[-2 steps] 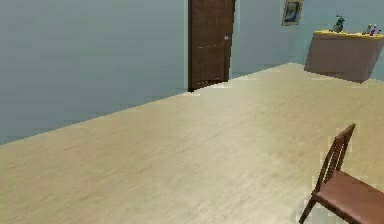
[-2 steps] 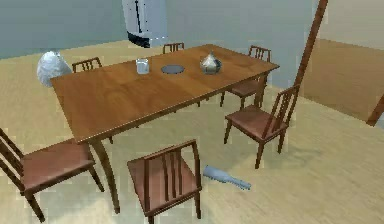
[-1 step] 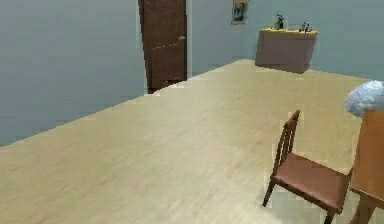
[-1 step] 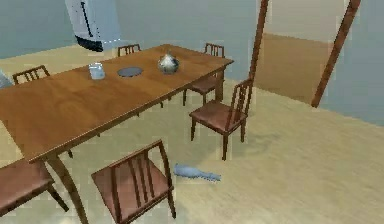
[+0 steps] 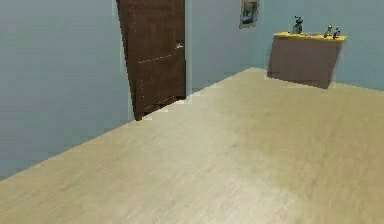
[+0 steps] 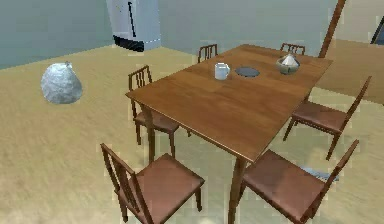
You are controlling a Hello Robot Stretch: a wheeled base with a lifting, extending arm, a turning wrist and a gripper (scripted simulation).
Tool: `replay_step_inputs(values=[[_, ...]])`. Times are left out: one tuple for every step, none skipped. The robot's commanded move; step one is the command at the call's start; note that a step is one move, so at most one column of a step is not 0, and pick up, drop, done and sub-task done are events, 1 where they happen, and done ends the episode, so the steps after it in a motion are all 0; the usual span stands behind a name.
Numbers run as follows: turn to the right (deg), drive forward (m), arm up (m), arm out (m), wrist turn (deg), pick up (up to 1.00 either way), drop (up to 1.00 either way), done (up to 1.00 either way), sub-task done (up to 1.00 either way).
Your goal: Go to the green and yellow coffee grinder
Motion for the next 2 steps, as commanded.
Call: replay_step_inputs(values=[[3.0, 0.0, 0.0, 0.0, 0.0, 0.0, 0.0, 0.0, 0.0], [0.0, 0.3, 0.0, 0.0, 0.0, 0.0, 0.0, 0.0, 0.0]])
